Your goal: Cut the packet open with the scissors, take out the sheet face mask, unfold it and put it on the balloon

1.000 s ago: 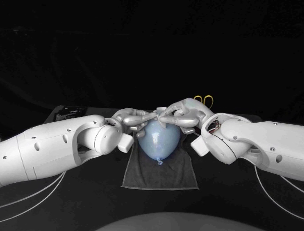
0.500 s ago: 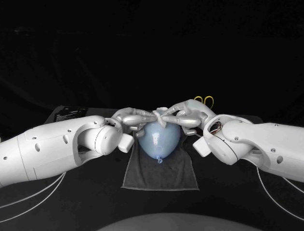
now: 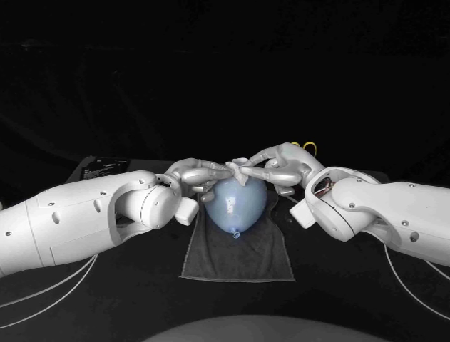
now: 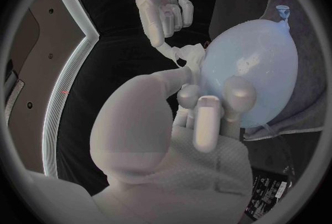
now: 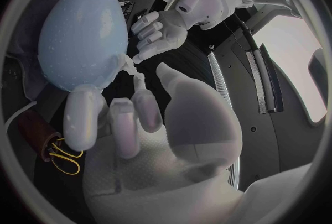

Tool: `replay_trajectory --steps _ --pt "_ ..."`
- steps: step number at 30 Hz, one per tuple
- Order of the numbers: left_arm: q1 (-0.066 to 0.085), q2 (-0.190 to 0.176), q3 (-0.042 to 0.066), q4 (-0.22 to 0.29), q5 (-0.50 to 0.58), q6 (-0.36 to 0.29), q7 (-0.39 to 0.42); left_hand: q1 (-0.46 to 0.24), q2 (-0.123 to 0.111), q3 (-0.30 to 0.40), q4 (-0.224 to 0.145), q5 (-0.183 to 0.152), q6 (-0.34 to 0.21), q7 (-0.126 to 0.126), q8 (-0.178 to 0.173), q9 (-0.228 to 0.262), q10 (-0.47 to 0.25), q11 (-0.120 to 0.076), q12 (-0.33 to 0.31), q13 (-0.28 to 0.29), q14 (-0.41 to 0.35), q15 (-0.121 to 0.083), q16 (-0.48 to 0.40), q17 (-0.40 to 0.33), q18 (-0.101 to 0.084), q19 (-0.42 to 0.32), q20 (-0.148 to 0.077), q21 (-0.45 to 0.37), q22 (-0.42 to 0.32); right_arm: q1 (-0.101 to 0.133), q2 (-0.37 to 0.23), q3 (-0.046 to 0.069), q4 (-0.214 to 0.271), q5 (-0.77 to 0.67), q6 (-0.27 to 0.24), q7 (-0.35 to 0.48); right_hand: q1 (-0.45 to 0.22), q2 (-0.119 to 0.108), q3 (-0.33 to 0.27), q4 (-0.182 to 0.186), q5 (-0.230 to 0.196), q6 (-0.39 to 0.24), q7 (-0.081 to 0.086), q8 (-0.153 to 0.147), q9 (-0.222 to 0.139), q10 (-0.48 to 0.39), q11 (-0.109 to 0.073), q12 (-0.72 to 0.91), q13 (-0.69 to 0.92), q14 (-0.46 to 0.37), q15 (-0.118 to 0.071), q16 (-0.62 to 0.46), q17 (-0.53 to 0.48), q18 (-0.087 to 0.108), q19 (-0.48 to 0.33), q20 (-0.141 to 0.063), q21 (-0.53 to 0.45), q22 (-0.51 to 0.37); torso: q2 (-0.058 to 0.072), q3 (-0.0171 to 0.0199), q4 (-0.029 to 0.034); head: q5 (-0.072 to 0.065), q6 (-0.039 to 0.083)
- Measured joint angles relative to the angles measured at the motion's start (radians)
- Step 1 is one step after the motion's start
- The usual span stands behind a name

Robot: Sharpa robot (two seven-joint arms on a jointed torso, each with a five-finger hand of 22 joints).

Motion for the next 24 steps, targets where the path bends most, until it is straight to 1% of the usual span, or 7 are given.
replay_trajectory --steps 4,7,12,16,18,21,24 --pt "0.000 0.000 0.000 0.000 -0.002 0.000 0.000 -0.003 0.000 0.007 -0.007 0.000 0.000 0.000 0.003 0.000 0.000 0.000 0.000 0.005 0.002 -0.001 -0.001 0.000 0.000 0.000 0.000 0.000 0.001 0.001 0.008 0.000 -0.024 -0.015 0.000 -0.008 -0.012 0.012 -0.018 0.025 0.008 -0.002 0.000 0.000 -0.002 -0.002 0.001 0.000 0.000 0.000 0.000 -0.002 0.000 0.000 0.000 0.000 0.000 0.000 0.000 0.0000 0.0001 0.001 0.000" --pt "0.000 -0.001 0.000 0.000 -0.005 0.000 0.000 -0.004 -0.002 0.007 -0.007 0.000 0.000 0.000 0.004 0.000 0.000 0.000 0.000 0.005 0.002 -0.001 -0.001 0.000 0.000 0.000 0.000 0.000 0.001 0.004 0.018 0.000 -0.049 -0.024 0.000 -0.019 -0.012 0.012 -0.022 0.034 0.014 -0.002 0.000 0.000 -0.003 -0.001 0.001 0.000 0.000 0.000 0.000 -0.002 0.000 0.000 0.000 0.000 0.000 0.000 0.000 0.0000 0.0005 0.001 0.000" --pt "0.000 -0.002 0.000 -0.002 -0.010 0.000 -0.004 -0.005 -0.002 0.007 -0.007 0.000 0.000 0.000 0.004 0.000 0.000 0.000 0.000 0.007 0.002 -0.001 -0.002 0.000 0.000 0.000 0.000 0.000 0.001 0.007 0.037 0.000 -0.079 -0.035 0.003 -0.042 -0.011 0.012 -0.025 0.037 0.014 -0.004 0.002 -0.005 -0.005 -0.005 -0.002 0.000 0.000 0.000 0.000 -0.002 0.000 0.000 0.000 0.000 0.000 0.000 0.000 0.0000 0.0005 0.002 0.000" --pt "0.000 -0.002 0.000 -0.005 -0.015 -0.001 -0.009 -0.005 -0.003 0.007 -0.007 -0.001 0.000 0.000 0.004 0.000 0.000 0.000 0.000 0.007 0.002 -0.001 -0.002 0.000 0.000 0.000 0.000 0.000 0.001 0.009 0.056 0.001 -0.095 -0.046 0.007 -0.061 -0.004 0.019 -0.023 0.038 0.018 -0.006 0.003 -0.005 -0.006 -0.005 -0.002 0.000 -0.001 0.000 0.000 -0.005 0.000 0.000 0.000 0.000 0.000 0.000 0.000 0.0000 0.0005 0.002 0.001" --pt "0.000 -0.002 0.000 -0.005 -0.017 -0.002 -0.013 -0.007 -0.004 0.009 -0.010 -0.001 -0.002 -0.002 0.004 0.000 0.000 0.000 0.000 0.007 0.002 -0.001 -0.002 0.000 0.000 0.000 0.000 0.000 0.001 0.009 0.064 0.001 -0.103 -0.051 0.010 -0.070 -0.001 0.022 -0.024 0.043 0.020 -0.010 0.000 -0.008 -0.007 -0.005 -0.002 0.000 -0.001 0.000 0.000 -0.006 -0.001 0.000 0.002 0.002 0.000 0.000 0.000 0.0000 0.0005 0.002 0.001" --pt "0.000 -0.001 0.000 -0.005 -0.021 -0.003 -0.019 -0.008 -0.005 0.009 -0.010 -0.001 -0.004 -0.003 0.004 0.000 0.000 0.000 0.000 0.010 0.002 -0.001 -0.002 0.000 0.000 0.000 0.000 0.000 0.001 0.011 0.075 0.001 -0.117 -0.056 0.011 -0.082 0.000 0.032 -0.027 0.046 0.020 -0.013 0.004 -0.008 -0.009 -0.005 -0.002 0.000 -0.001 0.000 0.000 -0.006 -0.001 0.000 0.003 0.004 0.000 0.000 0.000 0.0001 0.0005 0.001 0.001" --pt "0.000 -0.001 0.000 -0.006 -0.024 -0.004 -0.025 -0.012 -0.004 0.009 -0.010 -0.001 -0.004 -0.004 0.004 0.000 0.000 0.000 0.000 0.010 0.002 -0.001 -0.002 0.000 0.000 0.000 0.000 0.000 0.001 0.013 0.086 0.001 -0.134 -0.060 0.012 -0.092 -0.002 0.034 -0.025 0.050 0.023 -0.014 0.005 -0.008 -0.009 -0.005 -0.002 0.000 -0.001 0.002 0.002 -0.007 -0.001 0.000 0.003 0.004 0.000 0.000 0.000 -0.0006 0.0005 0.001 0.001"
